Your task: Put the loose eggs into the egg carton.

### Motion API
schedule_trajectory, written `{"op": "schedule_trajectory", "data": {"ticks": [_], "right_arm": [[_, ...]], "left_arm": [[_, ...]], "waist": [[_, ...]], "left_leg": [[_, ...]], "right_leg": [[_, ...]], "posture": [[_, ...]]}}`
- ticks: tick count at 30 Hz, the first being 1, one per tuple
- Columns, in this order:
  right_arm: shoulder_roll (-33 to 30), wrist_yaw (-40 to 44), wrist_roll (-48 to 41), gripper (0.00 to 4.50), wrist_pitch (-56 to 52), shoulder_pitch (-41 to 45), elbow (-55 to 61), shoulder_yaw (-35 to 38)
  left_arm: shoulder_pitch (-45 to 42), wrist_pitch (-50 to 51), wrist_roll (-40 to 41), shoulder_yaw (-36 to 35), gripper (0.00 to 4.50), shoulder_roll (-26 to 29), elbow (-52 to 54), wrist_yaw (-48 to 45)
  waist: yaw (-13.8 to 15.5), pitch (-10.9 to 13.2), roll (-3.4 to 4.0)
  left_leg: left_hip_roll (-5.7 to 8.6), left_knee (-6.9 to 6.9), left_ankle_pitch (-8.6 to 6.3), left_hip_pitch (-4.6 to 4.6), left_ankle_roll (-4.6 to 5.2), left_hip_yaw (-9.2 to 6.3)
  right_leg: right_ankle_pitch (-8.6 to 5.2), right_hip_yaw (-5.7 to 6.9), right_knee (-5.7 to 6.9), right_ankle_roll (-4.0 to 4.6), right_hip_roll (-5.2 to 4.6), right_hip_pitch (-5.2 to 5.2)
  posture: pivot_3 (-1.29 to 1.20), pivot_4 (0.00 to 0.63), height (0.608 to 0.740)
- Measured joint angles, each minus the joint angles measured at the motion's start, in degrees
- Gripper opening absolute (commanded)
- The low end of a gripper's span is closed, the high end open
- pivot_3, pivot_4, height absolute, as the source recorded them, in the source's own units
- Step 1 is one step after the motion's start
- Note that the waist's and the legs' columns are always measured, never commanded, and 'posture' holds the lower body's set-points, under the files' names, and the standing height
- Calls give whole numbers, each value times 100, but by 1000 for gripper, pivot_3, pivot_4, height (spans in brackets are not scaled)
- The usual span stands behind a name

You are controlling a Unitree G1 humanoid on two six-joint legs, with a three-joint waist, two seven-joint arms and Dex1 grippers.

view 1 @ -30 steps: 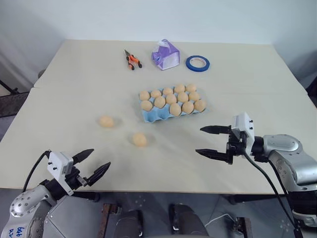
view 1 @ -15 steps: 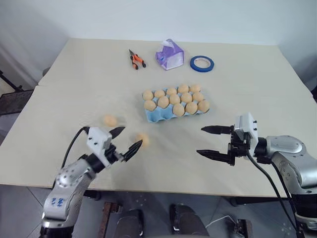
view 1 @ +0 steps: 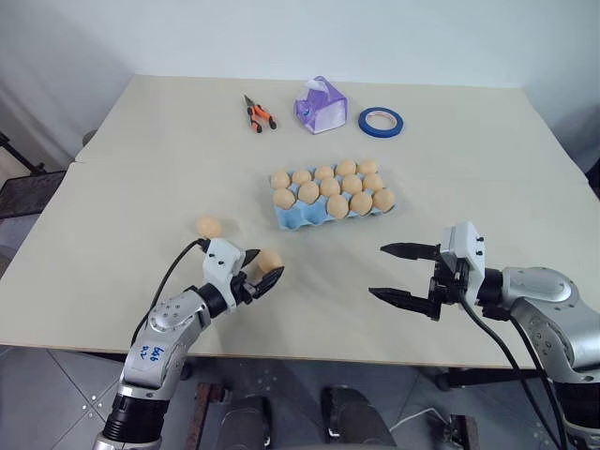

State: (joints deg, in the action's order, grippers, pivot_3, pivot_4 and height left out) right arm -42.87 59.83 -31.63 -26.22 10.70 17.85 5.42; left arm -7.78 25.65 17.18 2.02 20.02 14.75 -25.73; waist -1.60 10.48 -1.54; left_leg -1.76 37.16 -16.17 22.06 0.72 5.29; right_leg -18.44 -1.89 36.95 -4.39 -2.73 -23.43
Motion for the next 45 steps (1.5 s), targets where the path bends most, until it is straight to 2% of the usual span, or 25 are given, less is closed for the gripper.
{"op": "schedule_trajectory", "data": {"ticks": [3, 8, 13, 23, 25, 30, 35, 39, 44, 45], "right_arm": [[0, -61, 0, 4500, -3, 0, 0, 0], [-3, -104, 0, 4500, -4, 0, 0, 0], [-5, -160, 2, 4500, -4, -6, 2, 2], [-5, -350, 7, 4500, -8, -29, 5, 9], [-5, -388, 7, 4500, -9, -30, 9, 9], [24, -487, 13, 4500, -11, -12, 10, 4], [36, -513, 16, 4500, -9, -8, 2, 2], [50, -529, 19, 4500, -5, -3, -1, -1], [64, -557, 26, 4500, 1, -1, -12, -2], [64, -557, 26, 4500, 2, -1, -13, -2]], "left_arm": [[-49, 11, -38, 69, 1961, -67, 0, 1], [-84, 117, -48, 82, 1438, -122, 2, 6], [-360, 286, -49, 248, 1438, -414, 39, 90], [-1676, 390, -213, 648, 1438, -1290, 145, 613], [-1898, 264, -336, 654, 1438, -1392, -82, 708], [-2501, -287, -815, 563, 1438, -1700, -1408, 1250], [-2586, -831, -974, 553, 1438, -1777, -2285, 1248], [-2870, -1293, -1088, 563, 2686, -1887, -3012, 1195], [-3032, -1609, -1144, 513, 4359, -1920, -3224, 1201], [-3031, -1620, -1152, 511, 4461, -1929, -3262, 1199]], "waist": [[0, 0, 0], [3, 0, 0], [12, 0, 0], [6, 0, -1], [13, 0, -1], [9, 1, -3], [27, 2, -3], [42, 2, -4], [32, 2, -4], [30, 2, -4]], "left_leg": [[0, -2, -1, 1, -1, 0], [0, -1, -1, 1, -1, 0], [2, 4, 0, 3, 1, 0], [1, 6, 0, 7, 2, 2], [2, 11, 1, 7, 2, 2], [9, 23, 3, 10, 12, 8], [6, 15, 2, 12, 10, 6], [7, 19, 2, 16, 11, 7], [6, 13, 0, 14, 10, 7], [6, 13, 0, 14, 10, 7]], "right_leg": [[0, 0, -3, 0, 0, -1], [0, 0, -4, 0, 0, -1], [0, 1, -2, -1, 0, 1], [4, -4, -2, -9, 17, -2], [5, -5, 0, -9, 18, -1], [15, -16, -5, -26, 16, 2], [15, -12, -6, -26, 17, -3], [15, -11, -10, -26, 14, -3], [15, -12, -10, -26, 13, -4], [15, -11, -9, -26, 14, -4]], "posture": [[0, 150, 740], [0, 150, 740], [0, 150, 740], [0, 150, 740], [0, 150, 740], [0, 150, 740], [0, 150, 740], [0, 150, 740], [0, 150, 740], [0, 150, 740]]}}
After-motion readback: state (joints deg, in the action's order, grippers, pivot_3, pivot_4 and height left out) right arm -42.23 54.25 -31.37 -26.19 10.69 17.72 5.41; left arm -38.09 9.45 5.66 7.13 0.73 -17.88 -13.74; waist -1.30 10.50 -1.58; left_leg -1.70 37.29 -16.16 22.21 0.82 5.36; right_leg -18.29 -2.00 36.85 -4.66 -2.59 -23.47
